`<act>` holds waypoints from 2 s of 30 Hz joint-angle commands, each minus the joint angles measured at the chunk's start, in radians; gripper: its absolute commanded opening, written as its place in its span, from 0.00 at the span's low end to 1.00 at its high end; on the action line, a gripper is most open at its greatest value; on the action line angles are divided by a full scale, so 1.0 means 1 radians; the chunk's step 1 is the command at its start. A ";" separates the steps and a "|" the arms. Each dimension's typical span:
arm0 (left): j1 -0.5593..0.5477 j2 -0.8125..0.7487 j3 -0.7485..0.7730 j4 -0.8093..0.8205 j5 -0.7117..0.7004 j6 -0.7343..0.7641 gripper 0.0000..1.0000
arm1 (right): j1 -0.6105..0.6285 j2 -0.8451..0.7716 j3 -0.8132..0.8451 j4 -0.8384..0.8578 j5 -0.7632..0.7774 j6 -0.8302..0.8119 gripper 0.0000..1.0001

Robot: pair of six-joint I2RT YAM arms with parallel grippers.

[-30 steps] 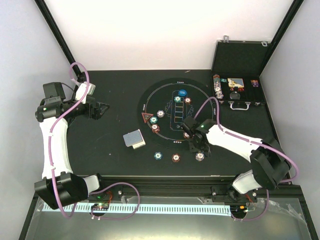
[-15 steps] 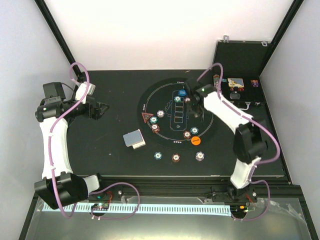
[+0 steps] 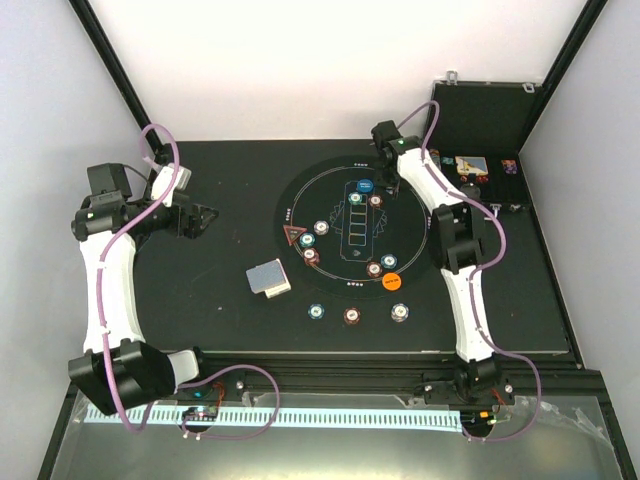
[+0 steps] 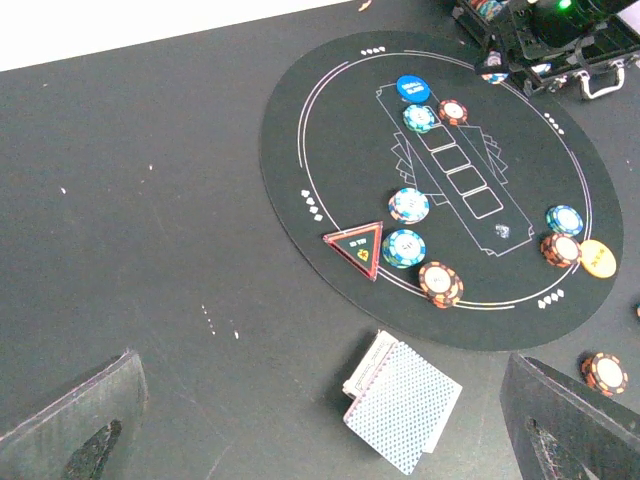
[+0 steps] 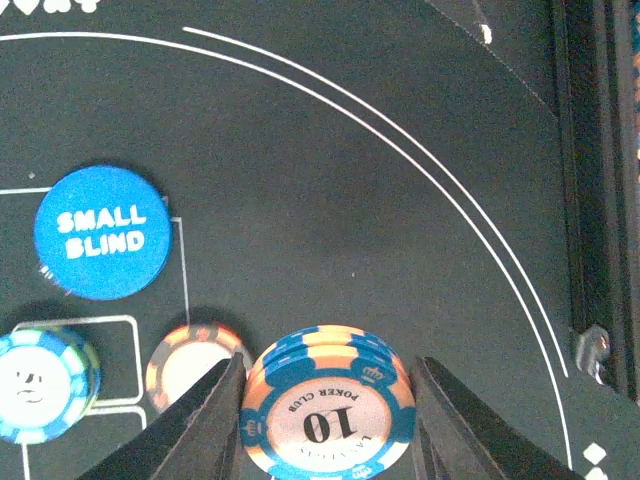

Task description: Distribute texas hold em gaming equipment

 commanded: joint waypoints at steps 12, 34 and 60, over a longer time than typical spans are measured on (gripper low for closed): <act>0.009 0.009 0.040 -0.013 0.004 0.022 0.99 | -0.077 0.184 0.167 0.048 -0.053 0.008 0.21; 0.009 -0.027 -0.002 0.041 -0.038 -0.045 0.99 | -0.055 -0.076 0.043 0.012 -0.092 -0.044 0.69; 0.008 -0.067 -0.094 0.080 -0.067 -0.050 0.99 | 0.369 -1.036 -1.457 0.271 -0.120 0.274 0.93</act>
